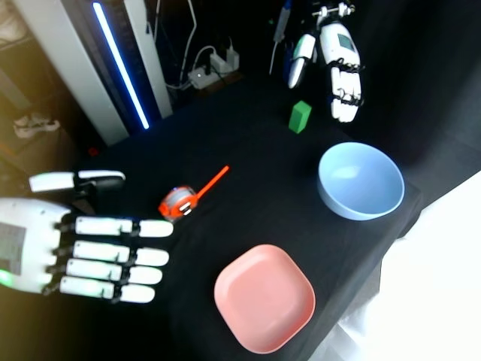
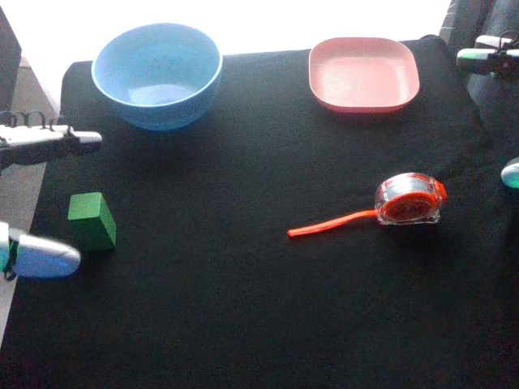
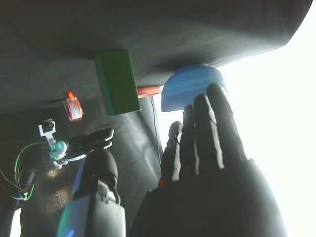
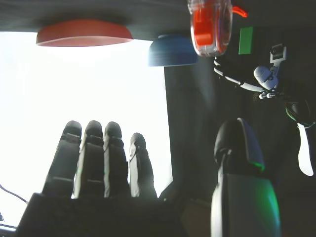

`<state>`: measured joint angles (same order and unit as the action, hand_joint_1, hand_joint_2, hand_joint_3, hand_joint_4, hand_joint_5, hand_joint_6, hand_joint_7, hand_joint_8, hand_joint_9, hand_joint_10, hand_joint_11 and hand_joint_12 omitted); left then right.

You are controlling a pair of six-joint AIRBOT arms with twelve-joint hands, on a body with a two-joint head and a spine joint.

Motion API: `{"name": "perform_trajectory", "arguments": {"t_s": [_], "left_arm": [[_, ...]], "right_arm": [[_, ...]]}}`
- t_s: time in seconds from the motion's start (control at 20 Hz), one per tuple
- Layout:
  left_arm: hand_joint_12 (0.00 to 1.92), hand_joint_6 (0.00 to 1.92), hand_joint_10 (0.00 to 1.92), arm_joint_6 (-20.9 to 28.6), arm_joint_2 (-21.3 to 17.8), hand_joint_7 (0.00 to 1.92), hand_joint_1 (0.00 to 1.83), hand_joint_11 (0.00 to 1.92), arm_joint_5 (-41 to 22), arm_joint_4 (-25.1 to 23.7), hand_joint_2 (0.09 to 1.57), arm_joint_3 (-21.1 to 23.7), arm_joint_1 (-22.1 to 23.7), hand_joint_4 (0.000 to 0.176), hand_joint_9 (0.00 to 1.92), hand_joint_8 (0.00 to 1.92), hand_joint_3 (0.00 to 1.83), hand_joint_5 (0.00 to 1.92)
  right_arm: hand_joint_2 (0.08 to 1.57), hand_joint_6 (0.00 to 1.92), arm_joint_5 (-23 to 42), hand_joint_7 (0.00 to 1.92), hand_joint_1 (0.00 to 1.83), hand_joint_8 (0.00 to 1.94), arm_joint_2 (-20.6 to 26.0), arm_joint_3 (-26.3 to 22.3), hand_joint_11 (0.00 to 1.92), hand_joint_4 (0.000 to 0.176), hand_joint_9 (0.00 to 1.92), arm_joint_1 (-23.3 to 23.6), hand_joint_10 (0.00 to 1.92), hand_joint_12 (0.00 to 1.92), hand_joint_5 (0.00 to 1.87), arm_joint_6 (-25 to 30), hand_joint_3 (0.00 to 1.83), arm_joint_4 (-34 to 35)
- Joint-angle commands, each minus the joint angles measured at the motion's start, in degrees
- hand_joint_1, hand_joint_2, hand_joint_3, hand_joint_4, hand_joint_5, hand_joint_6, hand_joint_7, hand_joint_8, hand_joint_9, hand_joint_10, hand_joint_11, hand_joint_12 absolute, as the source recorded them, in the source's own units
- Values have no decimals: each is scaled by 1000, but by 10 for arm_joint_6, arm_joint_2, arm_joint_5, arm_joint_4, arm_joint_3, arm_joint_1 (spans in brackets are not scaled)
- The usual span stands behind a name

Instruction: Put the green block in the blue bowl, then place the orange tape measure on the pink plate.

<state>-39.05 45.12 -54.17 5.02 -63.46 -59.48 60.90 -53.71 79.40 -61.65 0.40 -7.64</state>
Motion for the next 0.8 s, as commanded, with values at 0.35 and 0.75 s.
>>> {"name": "perform_trajectory", "arguments": {"t_s": [0.35,0.75], "left_arm": [[999,3,16,8,32,572,880,7,61,-75,881,-29,79,90,507,10,0,509],[1564,3,611,8,50,1130,944,440,88,-85,1041,-44,98,0,869,21,0,977]], "right_arm": [[1004,2,60,91,920,0,-2,4,0,101,194,8,7,853,296,6,2,27],[1008,3,60,106,894,2,-4,4,0,104,218,8,6,906,311,6,0,27]]}}
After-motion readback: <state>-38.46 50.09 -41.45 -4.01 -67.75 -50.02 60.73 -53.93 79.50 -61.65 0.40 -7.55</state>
